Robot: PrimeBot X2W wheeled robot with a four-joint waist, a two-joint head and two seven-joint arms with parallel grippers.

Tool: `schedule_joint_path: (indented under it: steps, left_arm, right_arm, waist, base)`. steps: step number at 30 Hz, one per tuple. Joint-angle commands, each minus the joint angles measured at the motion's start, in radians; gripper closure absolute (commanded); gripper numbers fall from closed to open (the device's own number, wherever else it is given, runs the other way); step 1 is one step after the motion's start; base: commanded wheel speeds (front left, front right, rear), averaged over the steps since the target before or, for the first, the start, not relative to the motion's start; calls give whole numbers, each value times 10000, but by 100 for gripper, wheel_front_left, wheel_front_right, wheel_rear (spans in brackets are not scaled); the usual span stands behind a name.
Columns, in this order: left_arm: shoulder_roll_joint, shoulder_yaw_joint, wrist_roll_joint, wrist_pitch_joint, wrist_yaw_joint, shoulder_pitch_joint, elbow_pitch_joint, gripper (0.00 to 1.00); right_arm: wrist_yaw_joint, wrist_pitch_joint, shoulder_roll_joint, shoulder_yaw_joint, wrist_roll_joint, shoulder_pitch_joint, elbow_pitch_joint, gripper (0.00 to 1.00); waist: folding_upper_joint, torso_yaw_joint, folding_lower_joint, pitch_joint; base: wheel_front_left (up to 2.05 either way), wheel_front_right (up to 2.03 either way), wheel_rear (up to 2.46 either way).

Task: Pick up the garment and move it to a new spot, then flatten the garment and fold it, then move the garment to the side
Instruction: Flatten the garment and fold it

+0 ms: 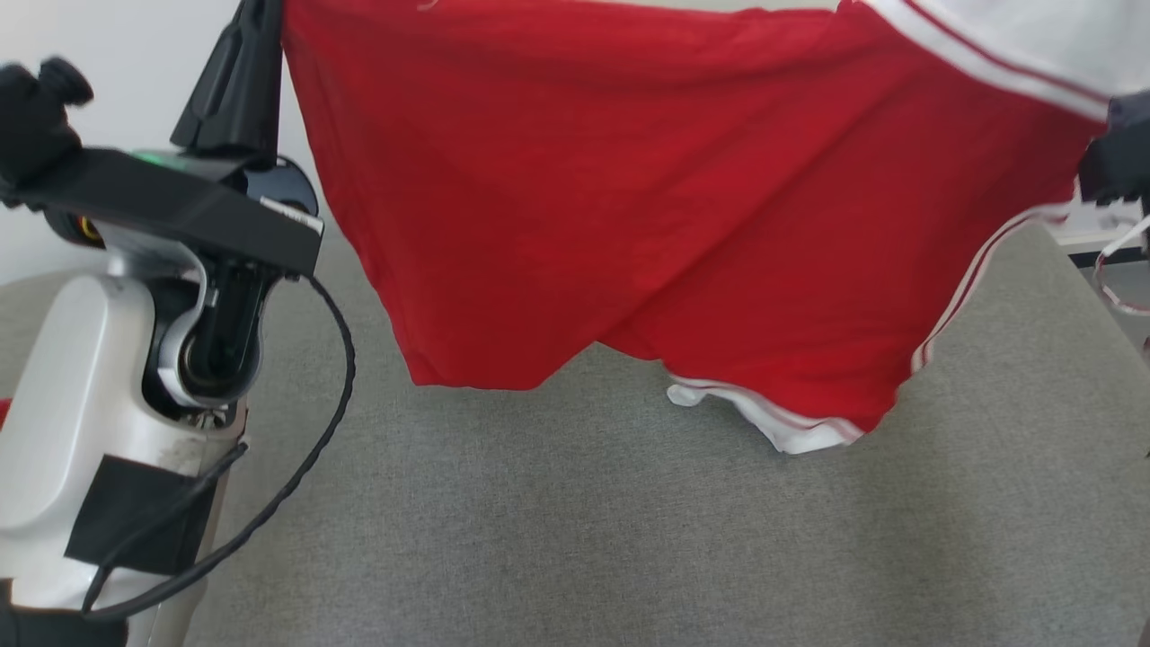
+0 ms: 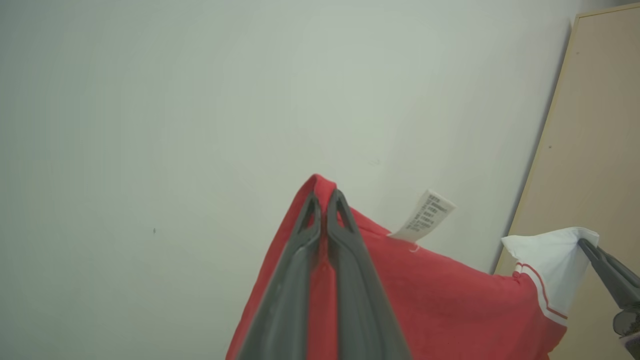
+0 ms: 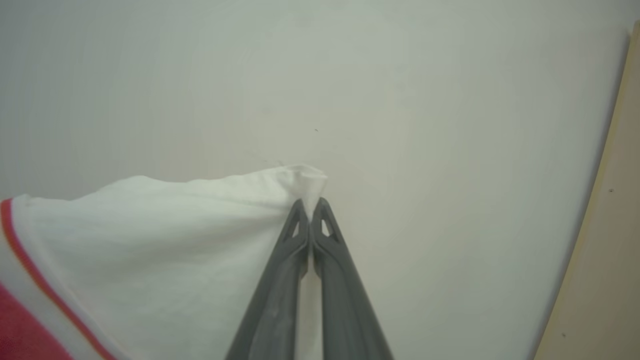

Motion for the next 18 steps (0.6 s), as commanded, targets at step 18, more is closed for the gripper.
schedule_joint_path:
  steps: [18]
  left_arm:
    - [-107,229,-441,226,392,-456,-191,100]
  right_arm:
    - [-27,19,-994,1030,1364,-1174,-400,100]
  waist:
    - [0,-223,1,-37]
  base:
    - [0,0,0]
